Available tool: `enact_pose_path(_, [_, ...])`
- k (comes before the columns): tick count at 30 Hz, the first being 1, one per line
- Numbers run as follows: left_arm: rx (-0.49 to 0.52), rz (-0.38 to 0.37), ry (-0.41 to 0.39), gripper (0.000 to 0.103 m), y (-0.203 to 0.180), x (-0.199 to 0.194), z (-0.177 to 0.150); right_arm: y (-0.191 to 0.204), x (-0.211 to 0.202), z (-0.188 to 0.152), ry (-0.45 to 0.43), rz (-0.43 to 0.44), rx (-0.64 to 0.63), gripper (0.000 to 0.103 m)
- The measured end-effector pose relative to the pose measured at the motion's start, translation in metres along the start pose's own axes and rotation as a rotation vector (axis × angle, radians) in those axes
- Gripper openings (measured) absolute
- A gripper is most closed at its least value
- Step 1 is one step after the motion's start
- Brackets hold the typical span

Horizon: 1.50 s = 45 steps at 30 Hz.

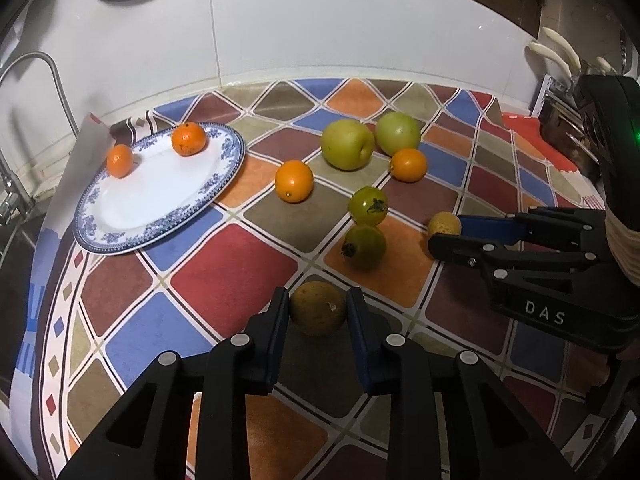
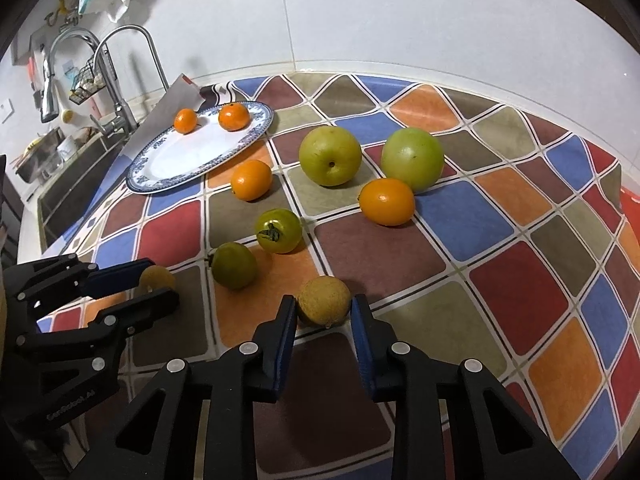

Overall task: Organize fruits
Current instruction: 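Grasp the brown round fruit with the left tool while the right tool grasps a tan fruit, then carry the brown fruit with the left tool while the right tool carries the tan fruit to the plate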

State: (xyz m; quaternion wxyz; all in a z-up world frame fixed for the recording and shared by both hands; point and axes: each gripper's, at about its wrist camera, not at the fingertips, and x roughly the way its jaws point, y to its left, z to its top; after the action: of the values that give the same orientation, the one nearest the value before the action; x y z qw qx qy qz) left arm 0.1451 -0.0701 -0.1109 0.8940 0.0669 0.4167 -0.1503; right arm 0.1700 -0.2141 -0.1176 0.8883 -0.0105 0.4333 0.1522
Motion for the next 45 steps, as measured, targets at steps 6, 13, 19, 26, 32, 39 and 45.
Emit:
enact_pose_path(6, [0.016, 0.002, -0.045, 0.029, 0.0, -0.017, 0.005, 0.007, -0.017, -0.002, -0.029, 0.0, 0.005, 0.029])
enact_pose_path(13, [0.033, -0.006, -0.101, 0.029, 0.004, -0.041, 0.012, 0.017, -0.04, -0.002, -0.076, -0.001, 0.024, 0.029])
enact_pose_path(19, [0.041, -0.011, -0.154, 0.029, 0.013, -0.064, 0.017, 0.033, -0.059, 0.003, -0.125, 0.003, 0.029, 0.029])
enact_pose_path(26, [0.046, 0.01, -0.206, 0.029, 0.033, -0.088, 0.022, 0.057, -0.074, 0.014, -0.181, 0.012, 0.021, 0.029])
enact_pose_path(32, [0.04, 0.027, -0.246, 0.029, 0.057, -0.103, 0.026, 0.082, -0.078, 0.029, -0.219, 0.022, 0.002, 0.029])
enact_pose_path(39, [0.032, 0.049, -0.291, 0.029, 0.084, -0.117, 0.032, 0.106, -0.076, 0.047, -0.265, 0.04, -0.011, 0.029])
enact_pose_path(45, [0.028, 0.07, -0.318, 0.029, 0.106, -0.12, 0.04, 0.123, -0.069, 0.066, -0.29, 0.051, -0.013, 0.029])
